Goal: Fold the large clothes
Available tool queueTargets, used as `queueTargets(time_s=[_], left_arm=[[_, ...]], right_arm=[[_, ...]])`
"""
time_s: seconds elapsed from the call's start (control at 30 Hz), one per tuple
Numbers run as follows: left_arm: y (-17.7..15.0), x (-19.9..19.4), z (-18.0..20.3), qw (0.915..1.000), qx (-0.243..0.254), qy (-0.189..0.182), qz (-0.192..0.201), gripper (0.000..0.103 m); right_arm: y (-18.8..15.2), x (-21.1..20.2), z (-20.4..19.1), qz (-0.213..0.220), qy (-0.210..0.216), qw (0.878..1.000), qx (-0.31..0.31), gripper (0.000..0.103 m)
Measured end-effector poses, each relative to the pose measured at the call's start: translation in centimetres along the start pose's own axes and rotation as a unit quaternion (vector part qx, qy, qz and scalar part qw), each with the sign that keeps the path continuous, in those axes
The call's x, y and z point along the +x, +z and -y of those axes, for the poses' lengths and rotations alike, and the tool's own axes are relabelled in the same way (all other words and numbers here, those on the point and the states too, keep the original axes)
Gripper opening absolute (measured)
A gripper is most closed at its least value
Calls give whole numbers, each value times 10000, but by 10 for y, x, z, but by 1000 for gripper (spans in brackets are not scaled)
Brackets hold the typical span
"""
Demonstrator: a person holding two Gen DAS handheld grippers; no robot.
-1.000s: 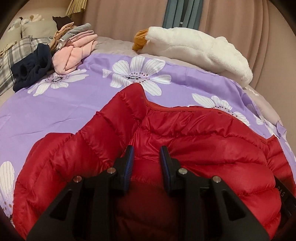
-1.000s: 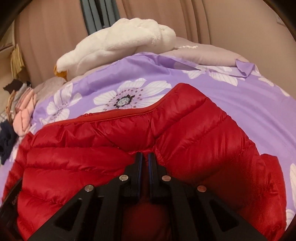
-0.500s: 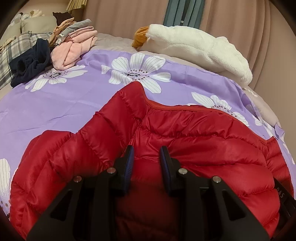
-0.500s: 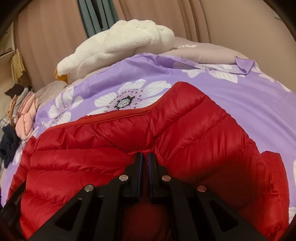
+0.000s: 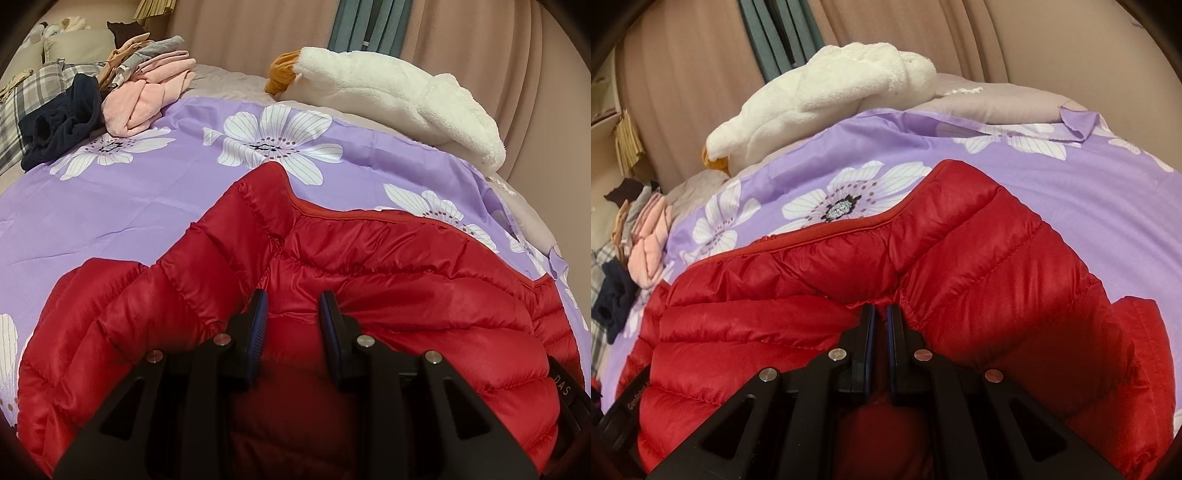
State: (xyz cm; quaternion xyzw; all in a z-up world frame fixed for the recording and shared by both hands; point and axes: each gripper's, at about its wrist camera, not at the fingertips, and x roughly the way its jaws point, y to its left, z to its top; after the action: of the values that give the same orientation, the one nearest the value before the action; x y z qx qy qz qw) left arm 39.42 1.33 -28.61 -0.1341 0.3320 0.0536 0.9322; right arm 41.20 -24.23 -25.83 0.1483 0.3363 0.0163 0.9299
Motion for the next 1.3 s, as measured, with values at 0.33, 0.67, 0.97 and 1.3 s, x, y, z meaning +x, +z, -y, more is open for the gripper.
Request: queueTargets(time_s=[0.33, 0.67, 0.97, 1.3], left_arm=[[0, 1, 2, 10000, 36, 78, -14, 30], [15, -21, 0, 9987, 237, 285, -339, 32], [26, -90, -66, 9962, -667, 433, 354, 46], [-26, -43, -91, 9952, -897, 393, 81, 66]], right_arm=[[0, 1, 1, 15, 15, 10000, -19, 1], [9, -10, -11, -392, -354, 9982, -299, 3], [5, -78, -74, 253, 520, 9954, -765, 7], [-46, -21, -78, 44, 374, 9931, -1110, 7]])
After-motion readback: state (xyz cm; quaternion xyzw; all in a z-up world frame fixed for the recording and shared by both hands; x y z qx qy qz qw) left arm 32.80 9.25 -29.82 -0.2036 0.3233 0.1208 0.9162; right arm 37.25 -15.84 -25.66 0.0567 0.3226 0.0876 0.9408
